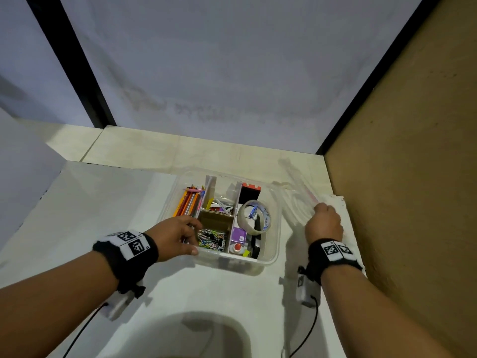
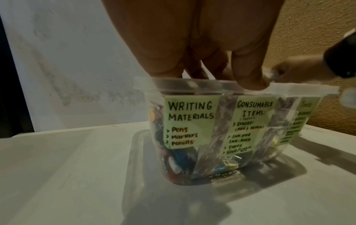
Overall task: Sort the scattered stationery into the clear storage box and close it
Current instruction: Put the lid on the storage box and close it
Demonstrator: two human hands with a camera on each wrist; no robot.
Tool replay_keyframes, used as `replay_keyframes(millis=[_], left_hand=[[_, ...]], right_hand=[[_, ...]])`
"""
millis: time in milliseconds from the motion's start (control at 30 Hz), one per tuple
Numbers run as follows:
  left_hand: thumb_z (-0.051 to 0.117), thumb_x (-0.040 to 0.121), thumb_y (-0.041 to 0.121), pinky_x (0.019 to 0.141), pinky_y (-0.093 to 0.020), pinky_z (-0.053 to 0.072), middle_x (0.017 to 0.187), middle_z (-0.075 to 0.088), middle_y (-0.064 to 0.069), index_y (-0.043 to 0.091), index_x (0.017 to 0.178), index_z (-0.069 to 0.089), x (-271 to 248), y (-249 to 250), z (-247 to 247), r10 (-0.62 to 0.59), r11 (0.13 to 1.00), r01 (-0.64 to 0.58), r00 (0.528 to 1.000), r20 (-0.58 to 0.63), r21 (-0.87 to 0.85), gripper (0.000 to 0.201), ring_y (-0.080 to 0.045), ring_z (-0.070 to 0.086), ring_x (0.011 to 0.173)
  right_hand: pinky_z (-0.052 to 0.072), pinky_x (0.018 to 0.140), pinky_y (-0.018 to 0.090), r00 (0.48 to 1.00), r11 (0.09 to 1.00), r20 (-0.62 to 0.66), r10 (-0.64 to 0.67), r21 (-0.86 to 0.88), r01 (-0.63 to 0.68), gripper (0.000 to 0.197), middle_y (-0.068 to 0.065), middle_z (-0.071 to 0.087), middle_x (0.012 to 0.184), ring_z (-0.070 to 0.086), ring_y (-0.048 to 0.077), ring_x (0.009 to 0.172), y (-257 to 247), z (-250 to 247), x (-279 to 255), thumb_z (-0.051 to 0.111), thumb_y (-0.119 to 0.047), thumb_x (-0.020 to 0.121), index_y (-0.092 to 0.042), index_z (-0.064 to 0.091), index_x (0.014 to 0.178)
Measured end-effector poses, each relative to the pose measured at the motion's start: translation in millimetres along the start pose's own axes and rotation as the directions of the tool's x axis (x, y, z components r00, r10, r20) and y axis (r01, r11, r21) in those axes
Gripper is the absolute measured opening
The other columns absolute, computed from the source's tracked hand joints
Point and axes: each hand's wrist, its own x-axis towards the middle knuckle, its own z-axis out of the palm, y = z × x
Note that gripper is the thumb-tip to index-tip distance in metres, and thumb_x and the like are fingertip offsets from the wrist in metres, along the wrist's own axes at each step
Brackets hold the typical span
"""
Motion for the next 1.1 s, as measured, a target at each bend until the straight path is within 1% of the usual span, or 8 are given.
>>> replay_keyframes(millis=[233,400,533,667,833,967,1033,1100], left_hand=[[0.068,0.084,0.032,0.086,-0.018,0.038,0.131,0.05,0.008,0.024,0.078,0.069,-5,15,-10,-0.025,0.994,0.02,0.999,0.046,0.105,0.01,-0.005,0.048,0.098],[0.063,0.086,0.032,0.08,-0.027,0.048,0.096,0.066,-0.001,0.014,0.088,0.07,4,28,-22,-0.051,0.985,0.04,0.997,0.061,0.168,0.019,-0.014,0.058,0.088],[0.046,0.096,0.038,0.088,-0.029,0.044,0.115,0.065,-0.008,0.012,0.113,0.064,10,49,-38,-0.091,0.995,0.093,0.994,-0.064,0.039,0.035,-0.023,0.059,0.105],[0.03,0.101,0.042,0.103,-0.034,0.041,0.125,0.061,-0.012,0.008,0.121,0.06,10,64,-50,-0.162,0.961,0.123,0.976,-0.146,-0.247,0.049,-0.028,0.055,0.116],[0.045,0.097,0.036,0.074,-0.036,0.053,0.1,0.062,-0.014,0.005,0.117,0.05,14,63,-46,-0.31,0.66,0.086,0.936,-0.166,-0.747,0.038,-0.027,0.061,0.084],[0.056,0.092,0.006,0.062,-0.029,0.058,0.09,0.061,-0.01,0.012,0.104,0.046,11,52,-48,-0.405,0.387,0.002,0.899,-0.168,-0.922,0.016,-0.02,0.063,0.073],[0.055,0.092,0.002,0.059,-0.027,0.059,0.088,0.061,-0.01,0.014,0.109,0.043,8,43,-51,-0.385,0.411,-0.005,0.905,-0.179,-0.912,0.024,-0.022,0.064,0.073],[0.058,0.09,0.004,0.074,-0.038,0.059,0.092,0.064,-0.013,0.014,0.115,0.043,5,28,-56,-0.405,0.5,0.053,0.897,-0.179,-0.864,0.031,-0.029,0.065,0.08]], right_hand=[[0.042,0.093,0.035,0.915,0.831,-0.325,0.239,0.557,-0.019,0.037,0.026,0.052,0.122,0.052,0.037,0.11,-39,-71,-18,0.041,0.004,0.087,0.008,0.05,0.123],[0.042,0.075,0.022,0.837,0.523,-0.392,0.382,0.838,0.154,0.021,0.006,0.058,0.098,0.054,0.018,0.087,-76,-108,-33,0.044,-0.003,0.089,-0.005,0.056,0.106],[0.048,0.061,0.024,0.915,0.029,-0.058,0.399,0.998,0.05,0.016,-0.002,0.053,0.077,0.052,0.01,0.065,-114,-110,-48,0.046,-0.001,0.093,-0.016,0.051,0.096],[0.049,0.061,0.026,0.935,-0.285,0.251,0.251,0.942,-0.176,0.026,0.004,0.053,0.075,0.054,0.015,0.064,-137,-82,-71,0.049,0.011,0.087,-0.015,0.051,0.084],[0.051,0.061,0.031,0.94,-0.304,0.34,-0.038,0.892,-0.335,0.03,0.02,0.064,0.094,0.061,0.032,0.086,-146,-43,-96,0.044,0.018,0.082,-0.01,0.054,0.078],[0.052,0.065,0.03,0.925,-0.177,0.351,-0.146,0.911,-0.373,0.035,0.013,0.067,0.098,0.063,0.025,0.084,-138,-33,-100,0.052,0.014,0.078,-0.003,0.063,0.107],[0.049,0.065,0.031,0.926,-0.164,0.36,-0.116,0.912,-0.375,0.025,0.009,0.066,0.093,0.061,0.023,0.079,-126,-33,-97,0.061,0.0,0.078,-0.005,0.062,0.103],[0.046,0.06,0.029,0.913,-0.257,0.407,0.035,0.886,-0.386,0.02,0.005,0.062,0.085,0.056,0.021,0.074,-109,-38,-88,0.067,-0.012,0.079,-0.009,0.057,0.096]])
